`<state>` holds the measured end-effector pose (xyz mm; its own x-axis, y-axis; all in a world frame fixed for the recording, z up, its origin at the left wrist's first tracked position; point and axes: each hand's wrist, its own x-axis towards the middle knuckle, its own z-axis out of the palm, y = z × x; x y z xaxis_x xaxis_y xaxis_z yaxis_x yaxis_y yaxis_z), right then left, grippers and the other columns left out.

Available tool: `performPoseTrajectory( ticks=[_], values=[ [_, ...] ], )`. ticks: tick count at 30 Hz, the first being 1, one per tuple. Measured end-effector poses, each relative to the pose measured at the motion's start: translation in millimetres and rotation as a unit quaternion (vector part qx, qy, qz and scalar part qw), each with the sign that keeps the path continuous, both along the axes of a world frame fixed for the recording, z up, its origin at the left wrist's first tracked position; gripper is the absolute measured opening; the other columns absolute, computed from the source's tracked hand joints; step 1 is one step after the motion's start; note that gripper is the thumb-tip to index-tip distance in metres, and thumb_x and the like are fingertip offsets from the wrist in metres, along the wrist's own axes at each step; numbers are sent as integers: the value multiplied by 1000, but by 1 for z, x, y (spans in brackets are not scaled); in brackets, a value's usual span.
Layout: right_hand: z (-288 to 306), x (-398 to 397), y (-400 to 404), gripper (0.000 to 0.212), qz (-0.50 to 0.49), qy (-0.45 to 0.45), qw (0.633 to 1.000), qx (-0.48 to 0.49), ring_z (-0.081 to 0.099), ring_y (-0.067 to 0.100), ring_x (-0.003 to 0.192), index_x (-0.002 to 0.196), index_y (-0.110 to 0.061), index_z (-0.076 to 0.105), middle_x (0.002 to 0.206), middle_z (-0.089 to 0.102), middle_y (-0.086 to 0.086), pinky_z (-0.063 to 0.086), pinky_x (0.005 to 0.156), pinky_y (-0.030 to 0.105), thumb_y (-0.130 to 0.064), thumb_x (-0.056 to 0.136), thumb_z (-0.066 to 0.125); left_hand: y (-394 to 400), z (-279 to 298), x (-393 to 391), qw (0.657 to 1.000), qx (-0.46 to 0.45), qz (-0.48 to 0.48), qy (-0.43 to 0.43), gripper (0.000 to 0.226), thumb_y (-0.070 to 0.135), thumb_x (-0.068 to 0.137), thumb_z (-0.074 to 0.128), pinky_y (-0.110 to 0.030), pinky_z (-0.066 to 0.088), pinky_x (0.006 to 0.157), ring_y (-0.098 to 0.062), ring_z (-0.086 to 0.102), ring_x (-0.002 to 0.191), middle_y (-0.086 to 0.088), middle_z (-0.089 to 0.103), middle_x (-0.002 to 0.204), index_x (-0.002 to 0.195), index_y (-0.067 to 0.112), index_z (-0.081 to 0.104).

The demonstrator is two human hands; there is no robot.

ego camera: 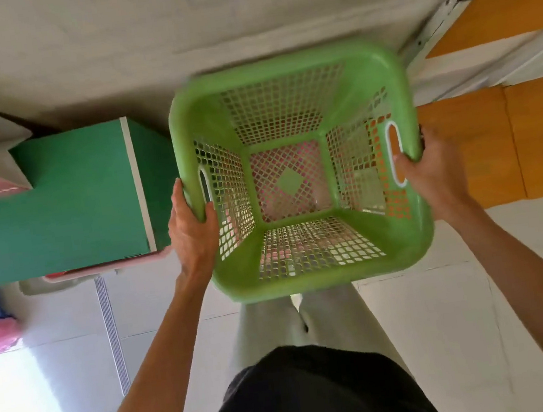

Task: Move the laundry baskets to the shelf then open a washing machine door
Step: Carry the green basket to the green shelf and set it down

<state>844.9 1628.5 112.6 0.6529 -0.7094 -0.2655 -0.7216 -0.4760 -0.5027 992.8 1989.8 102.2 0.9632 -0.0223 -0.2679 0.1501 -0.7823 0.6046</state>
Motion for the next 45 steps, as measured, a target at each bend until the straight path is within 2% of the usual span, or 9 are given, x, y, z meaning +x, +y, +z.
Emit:
performPoseTrajectory(
  ticks=[5, 8, 12, 18, 21, 25, 34, 38, 45],
  values=[
    [-97, 5, -2, 37, 44, 63, 997, -19, 70, 28, 78, 115, -5, 61, 101, 73, 13, 38, 50, 15, -26, 86, 72, -7, -86, -4, 1000, 24, -17, 9, 65, 15, 92, 59, -30, 57, 65, -25, 62, 74, -17, 69, 109, 150, 12, 31],
    [-147, 8, 1, 38, 56, 93, 994, -1, 70, 28, 79, 118, -4, 60, 104, 73, 14, 45, 60, 21, -27, 89, 70, -6, -138, -2, 997, 57, 0, 54, 64, 16, 92, 59, -47, 59, 76, -37, 67, 85, -21, 68, 111, 150, 15, 31],
    [-215, 16, 10, 37, 78, 114, 990, -8, 60, 20, 59, 116, 0, 61, 95, 74, 16, 39, 43, 15, -27, 92, 68, 3, -201, -2, 994, 85, 0, 61, 61, 16, 92, 61, -50, 60, 73, -29, 66, 77, -21, 70, 106, 148, 12, 36],
    [-271, 22, 19, 42, 54, 174, 983, -30, 67, 32, 63, 99, 8, 66, 80, 70, 20, 56, 52, 41, -34, 95, 61, 10, -264, -1, 994, 86, -30, 55, 60, 14, 93, 61, -35, 56, 67, -24, 63, 70, -21, 72, 106, 147, 7, 36],
    [-290, 23, 18, 37, 44, 161, 985, -32, 46, 15, 43, 99, 7, 62, 58, 51, 2, 32, 37, 19, -30, 96, 62, 9, -282, 1, 996, 70, -36, 28, 57, 9, 92, 58, -33, 57, 65, -25, 65, 72, -21, 71, 105, 145, 2, 38],
    [-296, 23, 12, 37, 52, 188, 981, -22, 41, 13, 45, 104, 5, 61, 69, 51, 5, 21, 39, 15, -32, 97, 62, 14, -284, 1, 997, 49, -53, 33, 58, 10, 92, 60, -40, 61, 68, -30, 68, 74, -22, 70, 109, 145, 2, 36],
    [-228, 25, 31, 69, 83, 281, 955, 45, 44, 12, 43, 144, 1, 29, 68, 52, 3, 28, 34, 20, -27, 93, 67, 15, -191, 13, 990, 20, -99, 102, 78, 29, 89, 70, -45, 43, 108, -32, 50, 133, -16, 49, 147, 151, 7, 29],
    [-133, 31, 51, 61, 94, 237, 963, 86, 63, 17, 57, 139, 1, 39, 78, 61, 3, 39, 38, 21, -38, 96, 61, -2, -93, 12, 987, -18, -119, 102, 70, 32, 88, 69, -28, 41, 95, -12, 55, 112, -10, 58, 139, 147, 14, 37],
    [13, 6, 61, 48, 77, 151, 980, 105, 67, 31, 103, 133, -8, 51, 120, 66, 13, 57, 85, 44, -43, 99, 50, -39, 35, 2, 960, 29, -253, 114, 68, 44, 89, 64, -48, 44, 108, -29, 51, 128, -15, 55, 138, 145, 16, 39]
  ],
)
